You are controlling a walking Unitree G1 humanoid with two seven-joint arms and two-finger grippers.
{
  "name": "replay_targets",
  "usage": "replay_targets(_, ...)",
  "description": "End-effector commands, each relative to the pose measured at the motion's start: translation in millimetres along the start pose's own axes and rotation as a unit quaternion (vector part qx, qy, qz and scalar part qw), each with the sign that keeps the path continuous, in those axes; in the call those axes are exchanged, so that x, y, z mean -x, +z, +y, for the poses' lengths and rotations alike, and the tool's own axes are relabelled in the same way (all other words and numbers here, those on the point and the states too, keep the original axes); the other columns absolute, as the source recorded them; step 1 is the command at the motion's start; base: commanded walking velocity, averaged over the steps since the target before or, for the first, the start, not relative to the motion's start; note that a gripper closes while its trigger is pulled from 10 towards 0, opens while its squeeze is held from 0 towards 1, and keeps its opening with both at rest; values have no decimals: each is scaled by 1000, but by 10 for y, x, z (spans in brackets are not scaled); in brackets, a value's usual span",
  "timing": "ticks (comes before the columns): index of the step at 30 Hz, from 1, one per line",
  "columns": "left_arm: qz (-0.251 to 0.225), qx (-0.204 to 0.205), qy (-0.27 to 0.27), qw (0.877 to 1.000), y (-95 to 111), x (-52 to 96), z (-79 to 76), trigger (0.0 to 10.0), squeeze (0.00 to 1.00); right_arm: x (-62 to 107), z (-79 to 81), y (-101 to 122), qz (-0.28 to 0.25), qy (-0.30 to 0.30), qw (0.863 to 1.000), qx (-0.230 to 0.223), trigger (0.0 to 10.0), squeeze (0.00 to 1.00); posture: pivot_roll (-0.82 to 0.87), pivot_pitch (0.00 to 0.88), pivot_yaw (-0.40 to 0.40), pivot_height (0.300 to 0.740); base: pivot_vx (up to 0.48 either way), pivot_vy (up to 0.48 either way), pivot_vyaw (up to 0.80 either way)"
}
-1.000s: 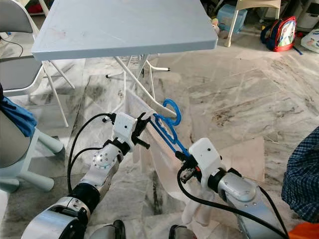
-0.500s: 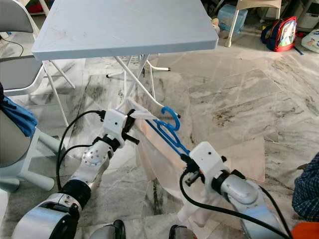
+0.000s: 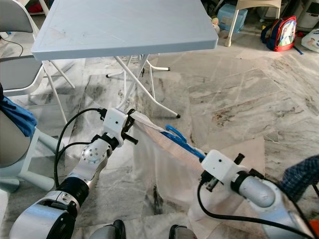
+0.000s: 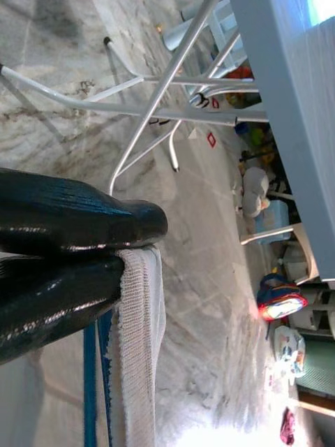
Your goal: Hang hanger
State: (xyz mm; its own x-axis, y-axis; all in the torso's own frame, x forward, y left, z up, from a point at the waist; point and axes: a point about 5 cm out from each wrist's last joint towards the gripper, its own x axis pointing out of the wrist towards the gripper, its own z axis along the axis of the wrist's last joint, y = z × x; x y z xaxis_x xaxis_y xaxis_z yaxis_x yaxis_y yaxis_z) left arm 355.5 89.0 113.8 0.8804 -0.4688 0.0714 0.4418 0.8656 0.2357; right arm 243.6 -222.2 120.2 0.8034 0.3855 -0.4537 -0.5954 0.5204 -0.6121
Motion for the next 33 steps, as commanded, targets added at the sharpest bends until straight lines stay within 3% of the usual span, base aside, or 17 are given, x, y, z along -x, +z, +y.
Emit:
replay_targets(1,12,0,70,997,-15,80,350,0,0,193,-51,-395,94,4,996,8,10000,0,-108,236,17,740,0,0,0)
replay_targets(5,29,-5,70,997,-48,90,379,0,0,340,-135,-499,117,14,993,29,10000,0,-112,236,17,740,0,0,0)
replay_targets(8,44,-8,65,997,-90,101,372,0,0,408,-177,-503,110,16,994,16,10000,0,-116,235,16,740,0,0,0)
replay_targets(9,59,-5,61,996,-140,115,350,0,0,450,-177,-410,80,27,996,-19,10000,0,-122,233,14,740,0,0,0)
replay_targets(14,78,-2,46,996,-217,138,285,0,0,497,-131,-246,31,56,997,-53,10000,0,-128,232,12,740,0,0,0)
replay_targets(20,93,0,32,995,-272,162,252,0,0,601,-161,-187,16,83,995,-54,10000,0,-133,229,10,740,0,0,0)
replay_targets(23,97,2,27,995,-284,169,249,0,0,722,-220,-240,32,108,993,-39,10000,0,-137,229,10,740,0,0,0)
replay_targets(25,96,3,25,995,-281,164,243,0,0,807,-277,-333,71,118,990,-9,10000,0,-141,229,9,740,0,0,0)
replay_targets(30,95,6,15,995,-274,150,210,0,0,898,-328,-500,140,133,980,53,10000,0,-145,232,10,740,0,0,0)
replay_targets(33,98,7,5,995,-280,143,176,0,0,961,-370,-549,160,135,976,63,10000,0,-146,235,10,740,0,0,0)
